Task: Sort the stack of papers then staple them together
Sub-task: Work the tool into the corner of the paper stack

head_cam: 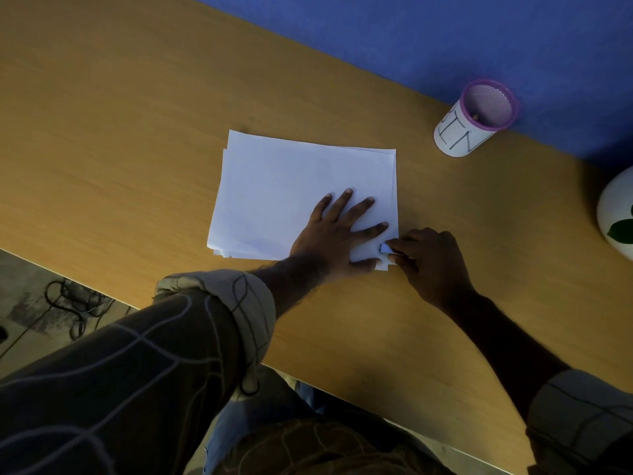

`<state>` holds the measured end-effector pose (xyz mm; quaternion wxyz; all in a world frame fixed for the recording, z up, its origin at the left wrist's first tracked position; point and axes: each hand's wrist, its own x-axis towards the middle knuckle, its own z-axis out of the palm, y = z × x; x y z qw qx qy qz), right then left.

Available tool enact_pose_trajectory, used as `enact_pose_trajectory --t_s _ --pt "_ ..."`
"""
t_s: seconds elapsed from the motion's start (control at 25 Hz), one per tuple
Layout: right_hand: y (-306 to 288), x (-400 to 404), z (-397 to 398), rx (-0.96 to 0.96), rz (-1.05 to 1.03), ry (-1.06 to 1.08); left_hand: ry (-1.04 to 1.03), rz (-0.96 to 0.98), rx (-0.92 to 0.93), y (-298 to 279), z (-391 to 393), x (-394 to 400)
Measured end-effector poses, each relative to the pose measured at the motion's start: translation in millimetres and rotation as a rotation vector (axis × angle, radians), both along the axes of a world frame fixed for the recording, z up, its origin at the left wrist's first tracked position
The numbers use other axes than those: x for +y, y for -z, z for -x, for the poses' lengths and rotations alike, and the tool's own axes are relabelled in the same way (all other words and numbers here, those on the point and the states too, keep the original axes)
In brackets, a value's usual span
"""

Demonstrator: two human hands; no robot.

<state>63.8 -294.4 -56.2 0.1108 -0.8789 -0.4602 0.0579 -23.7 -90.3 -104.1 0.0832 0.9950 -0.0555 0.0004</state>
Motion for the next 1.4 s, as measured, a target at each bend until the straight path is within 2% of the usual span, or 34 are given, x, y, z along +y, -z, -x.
enact_pose_trajectory --t_s 0.36,0.68,1.08,1.2,1.32,1.4 --pt "-3 7 -1 -0.027 0.003 -0.037 -0.003 -0.027 0.01 -1 -1 -1" --pt "-1 6 9 0.082 -0.055 0.048 -0.017 -0.009 0.007 -2 -1 -2" --pt "-2 6 36 0.044 -0.048 0.147 -0.021 -0.004 0.027 -4 -1 -3" --pt "-2 2 36 0.121 -0.132 0.186 -0.022 0.022 0.012 -4 -1 -2" --pt "-4 -2 32 0.303 -0.221 0.358 -0.022 0.029 -0.001 -2 0 -2" --pt "-5 -1 34 0.367 -0.224 0.396 -0.02 0.024 -0.006 0 -1 -2"
